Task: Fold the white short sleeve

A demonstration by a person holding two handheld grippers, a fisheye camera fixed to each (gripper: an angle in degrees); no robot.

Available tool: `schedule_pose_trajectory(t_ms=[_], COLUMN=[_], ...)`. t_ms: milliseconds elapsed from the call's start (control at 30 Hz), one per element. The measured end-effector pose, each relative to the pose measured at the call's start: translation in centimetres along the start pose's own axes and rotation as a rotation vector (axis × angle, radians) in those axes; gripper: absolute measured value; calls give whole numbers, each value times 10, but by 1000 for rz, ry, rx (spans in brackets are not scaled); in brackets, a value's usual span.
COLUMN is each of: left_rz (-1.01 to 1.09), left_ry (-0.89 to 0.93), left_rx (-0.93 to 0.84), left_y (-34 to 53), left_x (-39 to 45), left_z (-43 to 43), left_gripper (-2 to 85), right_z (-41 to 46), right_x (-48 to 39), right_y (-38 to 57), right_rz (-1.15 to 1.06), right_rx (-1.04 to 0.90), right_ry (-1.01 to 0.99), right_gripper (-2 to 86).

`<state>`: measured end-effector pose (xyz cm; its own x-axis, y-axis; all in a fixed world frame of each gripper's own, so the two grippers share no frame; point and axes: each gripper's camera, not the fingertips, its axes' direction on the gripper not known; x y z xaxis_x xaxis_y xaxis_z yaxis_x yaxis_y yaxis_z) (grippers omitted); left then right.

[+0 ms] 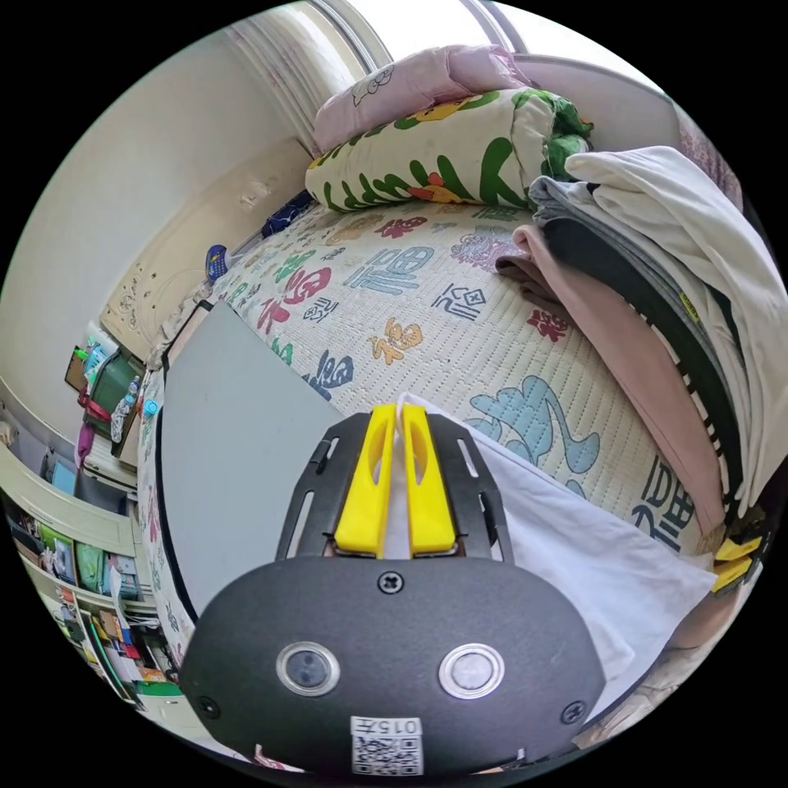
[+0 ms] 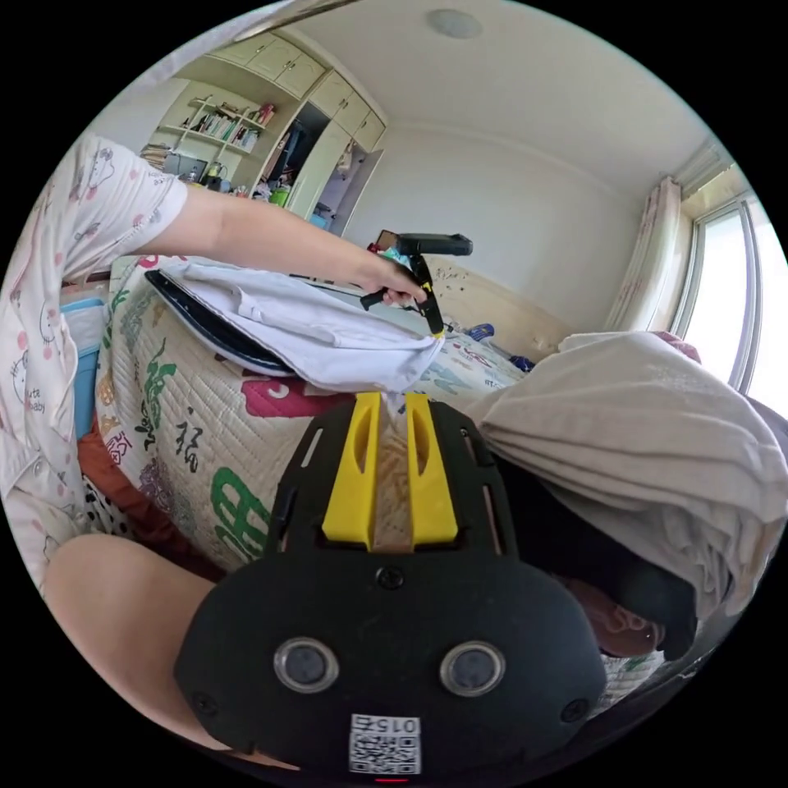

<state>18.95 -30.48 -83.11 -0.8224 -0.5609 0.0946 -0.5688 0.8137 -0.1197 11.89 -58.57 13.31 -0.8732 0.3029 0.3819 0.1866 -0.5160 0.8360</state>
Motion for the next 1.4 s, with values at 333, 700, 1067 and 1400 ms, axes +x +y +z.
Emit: schedule_pose_trajectory(t_ms=[333, 700, 1067, 1400], left_rz=[11, -23, -109, -294], left_ry=[-14, -5, 181, 194], left_rx=[-30, 61, 435, 574], left_y=[45, 96, 171, 501], left_x=[55, 87, 68, -117], left_z=[-1, -40, -206, -259], left_gripper=[7, 5, 5, 5], right_z=[49, 30, -146, -19], right_x=[-51, 27, 209, 241], right_y=[26, 22, -56, -239], right_rz=[-274, -85, 162, 166], right_rx=[-22, 66, 495, 301], right_ry=[131, 116, 22, -1092], right_gripper=[64, -9, -9, -6])
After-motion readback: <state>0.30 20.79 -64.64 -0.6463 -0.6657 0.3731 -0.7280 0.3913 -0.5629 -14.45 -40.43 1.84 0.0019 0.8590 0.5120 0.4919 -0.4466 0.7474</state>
